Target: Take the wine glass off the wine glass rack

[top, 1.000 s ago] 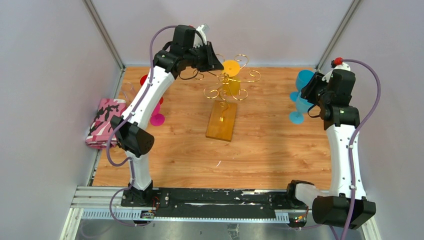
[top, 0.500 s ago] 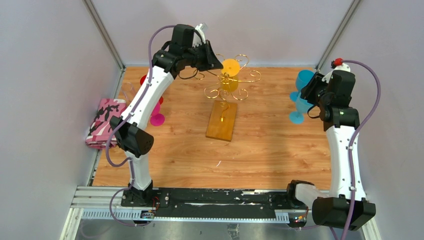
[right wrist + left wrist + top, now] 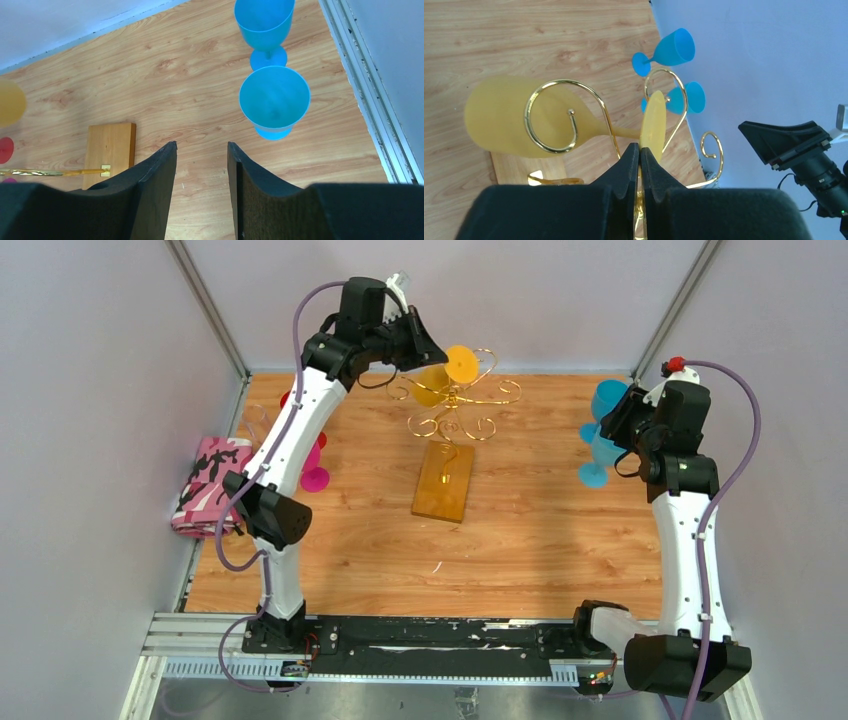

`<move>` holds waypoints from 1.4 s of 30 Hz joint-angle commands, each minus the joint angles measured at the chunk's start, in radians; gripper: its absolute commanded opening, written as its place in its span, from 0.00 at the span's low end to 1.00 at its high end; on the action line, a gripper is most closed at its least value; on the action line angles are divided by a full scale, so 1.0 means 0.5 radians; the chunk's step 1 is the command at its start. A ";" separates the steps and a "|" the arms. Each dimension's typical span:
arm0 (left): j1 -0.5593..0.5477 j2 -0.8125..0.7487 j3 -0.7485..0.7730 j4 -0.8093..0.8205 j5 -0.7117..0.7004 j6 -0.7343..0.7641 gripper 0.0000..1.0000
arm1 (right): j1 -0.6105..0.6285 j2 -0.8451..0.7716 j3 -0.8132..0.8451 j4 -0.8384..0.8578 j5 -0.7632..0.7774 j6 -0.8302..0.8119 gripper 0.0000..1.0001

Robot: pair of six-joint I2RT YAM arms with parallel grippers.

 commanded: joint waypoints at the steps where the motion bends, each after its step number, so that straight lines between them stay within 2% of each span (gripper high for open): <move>1: 0.043 0.082 0.039 0.127 0.077 -0.108 0.00 | -0.014 -0.031 -0.032 0.040 -0.028 0.030 0.46; 8: 0.073 0.064 -0.041 0.313 0.086 -0.215 0.00 | -0.016 -0.036 -0.047 0.063 -0.055 0.036 0.46; 12: 0.094 0.032 -0.139 0.523 0.096 -0.305 0.00 | -0.016 -0.040 -0.061 0.079 -0.067 0.042 0.46; 18: 0.111 0.126 -0.016 0.523 0.044 -0.342 0.00 | -0.016 -0.046 -0.073 0.094 -0.090 0.045 0.46; 24: 0.133 0.194 -0.010 0.769 0.098 -0.456 0.00 | -0.015 -0.053 -0.096 0.118 -0.119 0.060 0.46; 29: 0.140 0.287 0.159 0.976 0.142 -0.508 0.00 | -0.016 -0.064 -0.111 0.133 -0.124 0.063 0.46; 32: 0.141 0.293 0.165 1.213 0.243 -0.608 0.00 | -0.015 -0.074 -0.134 0.166 -0.141 0.074 0.47; 35: 0.136 0.219 0.029 1.567 0.350 -0.715 0.00 | -0.013 -0.069 -0.152 0.186 -0.159 0.081 0.47; 39: 0.117 0.100 -0.055 1.791 0.439 -0.700 0.00 | -0.015 -0.081 -0.182 0.236 -0.212 0.093 0.47; 42: 0.117 0.018 -0.166 2.057 0.549 -0.861 0.00 | -0.014 -0.110 -0.229 0.330 -0.262 0.088 0.47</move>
